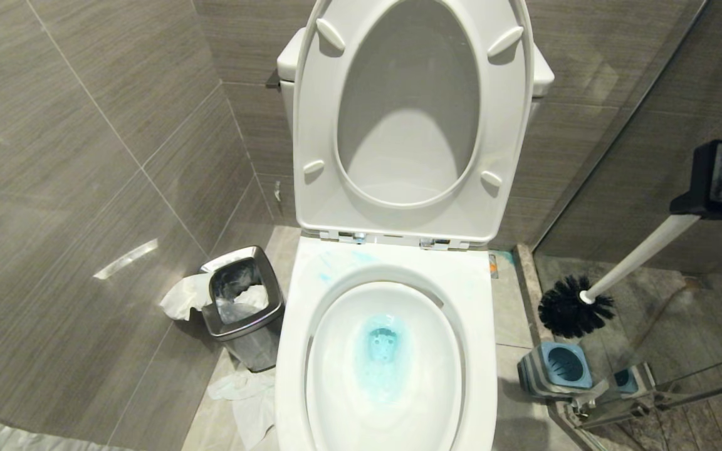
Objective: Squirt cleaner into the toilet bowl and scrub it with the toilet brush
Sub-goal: Put the toilet brush back
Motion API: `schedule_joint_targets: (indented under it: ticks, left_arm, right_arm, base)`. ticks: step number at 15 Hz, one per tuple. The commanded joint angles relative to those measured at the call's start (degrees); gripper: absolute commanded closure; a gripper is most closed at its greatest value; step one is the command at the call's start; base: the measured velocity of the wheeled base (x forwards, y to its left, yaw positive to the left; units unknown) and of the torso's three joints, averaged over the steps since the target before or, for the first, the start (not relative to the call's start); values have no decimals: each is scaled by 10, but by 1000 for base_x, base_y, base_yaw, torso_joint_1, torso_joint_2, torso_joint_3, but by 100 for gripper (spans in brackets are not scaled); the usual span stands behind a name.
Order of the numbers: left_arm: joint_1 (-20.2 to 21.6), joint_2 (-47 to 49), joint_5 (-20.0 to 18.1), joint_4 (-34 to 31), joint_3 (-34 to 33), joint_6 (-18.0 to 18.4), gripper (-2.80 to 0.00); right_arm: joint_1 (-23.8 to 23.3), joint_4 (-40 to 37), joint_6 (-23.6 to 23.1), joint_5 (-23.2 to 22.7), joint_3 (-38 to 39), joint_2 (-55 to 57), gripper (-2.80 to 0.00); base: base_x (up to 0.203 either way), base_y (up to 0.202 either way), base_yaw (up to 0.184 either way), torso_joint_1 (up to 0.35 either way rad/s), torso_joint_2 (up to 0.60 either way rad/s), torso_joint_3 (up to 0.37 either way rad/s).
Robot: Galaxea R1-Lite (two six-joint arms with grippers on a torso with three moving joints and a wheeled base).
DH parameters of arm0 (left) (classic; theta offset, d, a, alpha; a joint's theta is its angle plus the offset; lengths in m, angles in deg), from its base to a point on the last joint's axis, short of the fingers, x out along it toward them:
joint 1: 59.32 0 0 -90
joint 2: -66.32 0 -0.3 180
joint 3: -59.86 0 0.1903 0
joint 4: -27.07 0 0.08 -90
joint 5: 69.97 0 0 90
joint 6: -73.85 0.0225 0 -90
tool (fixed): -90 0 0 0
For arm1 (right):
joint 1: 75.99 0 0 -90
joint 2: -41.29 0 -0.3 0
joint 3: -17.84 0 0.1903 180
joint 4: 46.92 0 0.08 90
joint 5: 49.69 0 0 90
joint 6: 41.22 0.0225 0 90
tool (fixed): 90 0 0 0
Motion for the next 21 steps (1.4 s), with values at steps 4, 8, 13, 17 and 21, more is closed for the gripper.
schedule_joint_targets:
  ticks: [4,8,13,17,21]
  left_arm:
    - [0,0,-1,0,-2,0,0]
    - [0,0,0,0,-2,0,0]
    - [0,0,-1,0,-2,0,0]
    - [0,0,0,0,-2,0,0]
    - [0,0,0,0,-2,0,0]
  right_arm:
    - [-79,192,-37,-5,231,-39,0]
    - [-163,273,-56,-58,303,-48,0]
    - [-279,512,-167,-131,437,-27,0]
    - [-336,609,-189,-187,481,42,0]
    - [-351,697,-190,-202,504,103,0]
  base:
    - [0,0,0,0,0,0]
    - [0,0,0,0,0,0]
    - [0,0,0,0,0,0]
    - [0,0,0,0,0,0]
    - [0,0,0,0,0,0]
